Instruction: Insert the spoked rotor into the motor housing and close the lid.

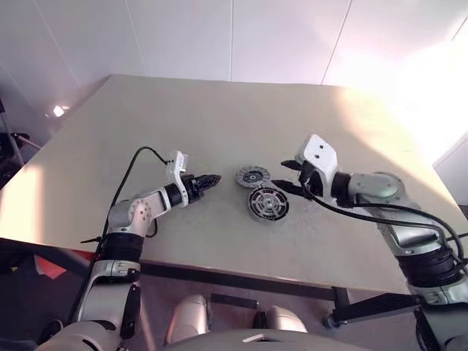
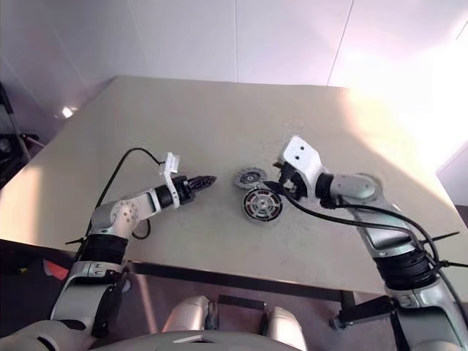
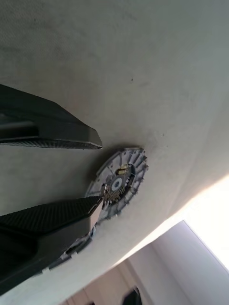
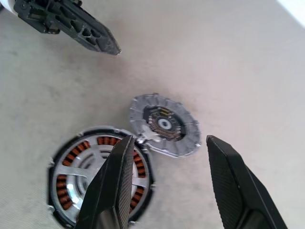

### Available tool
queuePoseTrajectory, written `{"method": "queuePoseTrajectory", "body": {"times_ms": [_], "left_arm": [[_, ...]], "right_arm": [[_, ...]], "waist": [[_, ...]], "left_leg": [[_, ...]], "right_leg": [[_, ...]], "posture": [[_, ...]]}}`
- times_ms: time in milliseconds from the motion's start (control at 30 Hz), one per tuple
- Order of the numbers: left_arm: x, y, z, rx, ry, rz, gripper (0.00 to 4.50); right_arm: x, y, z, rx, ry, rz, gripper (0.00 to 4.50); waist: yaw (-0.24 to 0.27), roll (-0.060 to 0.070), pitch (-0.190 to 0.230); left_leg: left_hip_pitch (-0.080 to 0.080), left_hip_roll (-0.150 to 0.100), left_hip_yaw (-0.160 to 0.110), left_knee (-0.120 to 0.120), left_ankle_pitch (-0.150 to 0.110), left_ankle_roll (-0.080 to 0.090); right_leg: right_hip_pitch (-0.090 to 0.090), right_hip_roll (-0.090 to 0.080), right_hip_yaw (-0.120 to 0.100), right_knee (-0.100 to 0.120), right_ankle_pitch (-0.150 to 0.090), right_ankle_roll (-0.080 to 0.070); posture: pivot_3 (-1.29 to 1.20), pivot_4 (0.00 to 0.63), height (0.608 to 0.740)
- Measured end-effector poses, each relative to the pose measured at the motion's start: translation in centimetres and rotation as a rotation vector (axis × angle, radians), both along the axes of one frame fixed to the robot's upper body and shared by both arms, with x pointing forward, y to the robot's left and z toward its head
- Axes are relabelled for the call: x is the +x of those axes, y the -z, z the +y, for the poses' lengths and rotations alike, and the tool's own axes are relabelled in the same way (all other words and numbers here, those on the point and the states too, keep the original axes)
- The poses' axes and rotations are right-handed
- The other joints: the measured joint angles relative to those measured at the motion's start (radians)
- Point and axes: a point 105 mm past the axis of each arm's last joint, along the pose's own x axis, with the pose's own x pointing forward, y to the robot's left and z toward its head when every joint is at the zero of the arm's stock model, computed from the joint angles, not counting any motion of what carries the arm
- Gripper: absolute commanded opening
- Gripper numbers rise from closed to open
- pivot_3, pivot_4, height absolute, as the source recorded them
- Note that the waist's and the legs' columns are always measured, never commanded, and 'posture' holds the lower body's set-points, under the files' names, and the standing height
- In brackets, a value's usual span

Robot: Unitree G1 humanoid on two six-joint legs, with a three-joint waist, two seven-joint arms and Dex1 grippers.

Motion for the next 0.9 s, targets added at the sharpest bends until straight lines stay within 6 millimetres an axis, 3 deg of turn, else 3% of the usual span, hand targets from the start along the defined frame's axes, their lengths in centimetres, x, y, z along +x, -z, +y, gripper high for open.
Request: {"method": "queuePoseTrajectory", "body": {"times_ms": [67,233,400,600,900], "left_arm": [[-0.1,0.2,0.1,0.036,0.008,-0.024,1.69],[0.3,-0.4,0.6,0.034,-0.015,-0.069,1.69],[0.7,-1.3,0.7,-0.062,-0.063,-0.072,1.69],[0.6,-1.8,0.6,-0.067,-0.082,-0.080,1.69],[-0.6,-0.5,0.5,-0.030,-0.074,-0.048,1.69]], "right_arm": [[-0.1,0.6,-0.6,-0.132,-0.066,-0.010,2.69],[-1.0,4.2,-2.0,-0.431,-0.270,0.037,2.69],[-0.2,5.2,-2.9,-0.658,-0.426,-0.029,2.69],[0.7,4.9,-1.9,-0.712,-0.530,-0.107,2.69],[1.3,4.9,-0.7,-0.729,-0.563,-0.158,2.69]], "waist": [[0.001,0.000,0.000],[0.000,0.000,0.000],[-0.005,0.000,0.000],[-0.007,0.000,0.000],[-0.017,0.000,0.000]], "left_leg": [[0.000,0.000,0.000,0.000,0.000,0.000],[-0.001,0.000,0.000,0.002,-0.001,0.001],[-0.001,0.000,0.000,0.004,-0.001,0.002],[-0.003,0.001,0.000,0.007,0.000,0.007],[-0.005,0.001,0.000,0.010,-0.001,0.009]], "right_leg": [[0.000,0.000,0.000,0.000,0.000,0.000],[0.000,0.000,0.000,0.001,0.002,-0.004],[0.000,0.000,0.000,0.003,0.003,-0.005],[-0.001,0.000,0.000,0.003,0.003,-0.005],[-0.001,0.000,0.000,0.004,0.003,-0.005]], "posture": [[0.00,0.000,0.740],[0.00,0.000,0.740],[0.00,0.000,0.740],[0.00,0.000,0.740],[0.00,0.000,0.740]]}}
